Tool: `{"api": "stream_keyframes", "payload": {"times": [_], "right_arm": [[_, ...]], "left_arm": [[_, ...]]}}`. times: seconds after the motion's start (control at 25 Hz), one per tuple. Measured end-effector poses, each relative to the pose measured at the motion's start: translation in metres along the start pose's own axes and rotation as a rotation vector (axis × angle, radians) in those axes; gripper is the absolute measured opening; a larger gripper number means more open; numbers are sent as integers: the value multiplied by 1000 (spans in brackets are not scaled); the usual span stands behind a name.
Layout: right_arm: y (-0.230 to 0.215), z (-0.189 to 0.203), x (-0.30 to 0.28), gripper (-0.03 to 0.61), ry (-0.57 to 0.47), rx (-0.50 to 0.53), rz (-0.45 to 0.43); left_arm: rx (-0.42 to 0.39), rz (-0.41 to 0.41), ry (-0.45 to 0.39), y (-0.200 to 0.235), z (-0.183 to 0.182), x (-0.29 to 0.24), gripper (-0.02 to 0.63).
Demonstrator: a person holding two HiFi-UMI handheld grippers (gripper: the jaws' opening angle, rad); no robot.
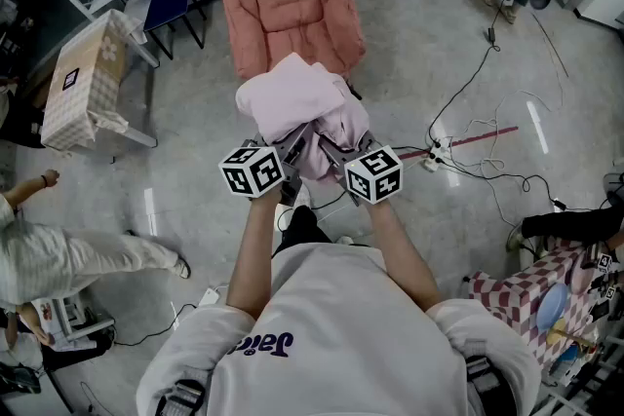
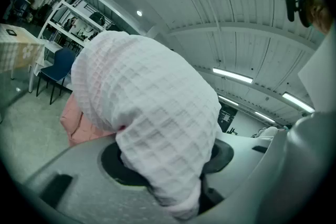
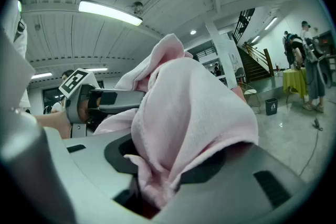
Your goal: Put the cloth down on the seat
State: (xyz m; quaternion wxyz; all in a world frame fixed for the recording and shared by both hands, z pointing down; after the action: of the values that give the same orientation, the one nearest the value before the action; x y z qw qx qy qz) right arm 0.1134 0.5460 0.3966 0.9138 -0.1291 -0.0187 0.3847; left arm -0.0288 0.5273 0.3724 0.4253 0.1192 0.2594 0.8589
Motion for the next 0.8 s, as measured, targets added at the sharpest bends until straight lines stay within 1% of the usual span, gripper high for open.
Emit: {"api": "stream_keyframes", "payload": {"times": [0.2, 0.4, 0.8], "right_arm": [[-6, -8, -9, 172, 14, 16, 12], [-24, -21, -26, 173, 18, 18, 27], [-57, -49, -101, 175, 16, 46, 51]], "left_arm": [[12, 9, -5, 6, -8, -9, 237], [10, 29, -5, 15, -21, -33, 238], [13, 62, -16, 69, -71, -84, 238]]}}
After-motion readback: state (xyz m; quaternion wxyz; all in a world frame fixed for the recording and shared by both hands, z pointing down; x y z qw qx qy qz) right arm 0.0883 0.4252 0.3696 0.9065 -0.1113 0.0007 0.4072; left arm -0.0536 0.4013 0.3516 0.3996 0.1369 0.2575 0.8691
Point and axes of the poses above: the fingertips, and each gripper's own axes: x backward along the fingers, y to its left, z out of its underside, the point moved 7 cm from there along x, backward along the fingers, and after that the axes turned 10 degrees about -y, right-handed, at the moved point
